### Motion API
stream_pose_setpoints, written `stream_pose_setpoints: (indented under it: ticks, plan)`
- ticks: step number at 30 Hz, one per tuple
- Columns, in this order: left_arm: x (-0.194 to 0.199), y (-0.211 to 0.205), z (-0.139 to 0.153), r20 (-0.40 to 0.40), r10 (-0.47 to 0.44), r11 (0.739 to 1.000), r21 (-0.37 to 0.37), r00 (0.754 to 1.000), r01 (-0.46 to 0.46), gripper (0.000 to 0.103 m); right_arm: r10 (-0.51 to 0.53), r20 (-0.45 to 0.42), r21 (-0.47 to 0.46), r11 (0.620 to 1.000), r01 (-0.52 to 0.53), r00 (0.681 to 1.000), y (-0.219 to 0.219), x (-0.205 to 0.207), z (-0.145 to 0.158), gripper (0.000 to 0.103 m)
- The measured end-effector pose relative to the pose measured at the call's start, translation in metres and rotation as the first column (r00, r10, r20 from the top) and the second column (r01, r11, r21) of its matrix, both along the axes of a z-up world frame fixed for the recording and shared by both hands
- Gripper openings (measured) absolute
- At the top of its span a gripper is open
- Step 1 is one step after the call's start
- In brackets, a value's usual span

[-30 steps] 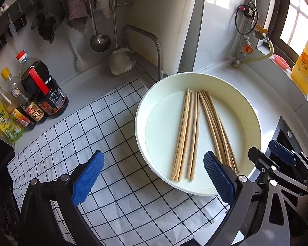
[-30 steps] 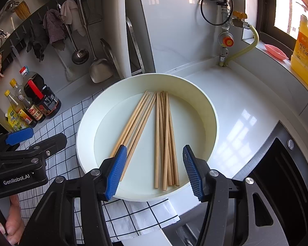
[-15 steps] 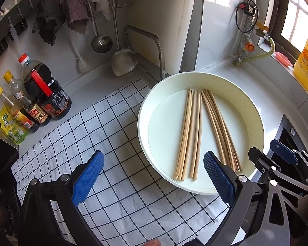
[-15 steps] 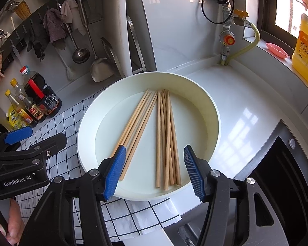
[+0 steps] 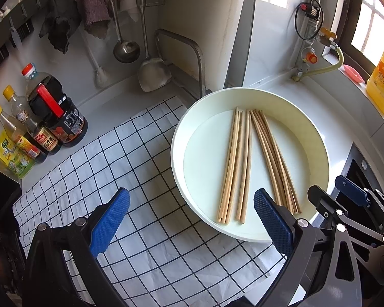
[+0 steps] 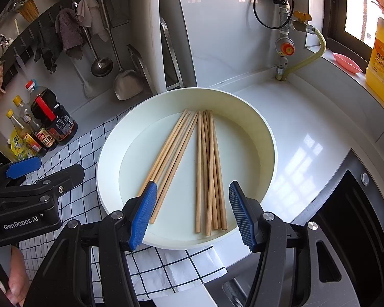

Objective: Organize utensils

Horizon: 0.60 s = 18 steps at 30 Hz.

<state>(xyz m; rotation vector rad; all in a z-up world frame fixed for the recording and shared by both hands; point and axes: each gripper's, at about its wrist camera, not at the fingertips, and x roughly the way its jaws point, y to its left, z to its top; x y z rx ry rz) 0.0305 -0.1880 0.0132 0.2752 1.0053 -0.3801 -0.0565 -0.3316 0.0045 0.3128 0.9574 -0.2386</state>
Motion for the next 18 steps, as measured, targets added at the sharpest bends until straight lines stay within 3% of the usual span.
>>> stream_pose_setpoints:
  ticks: [18]
  plan:
    - [0.0027, 0.0051, -0.0037, -0.020, 0.011, 1.000, -0.020, 1.000, -0.012, 0.096, 0.005, -0.005, 0.001, 1.000, -0.005, 1.000, 0.0007, 0.0017, -0.0015, 0.056]
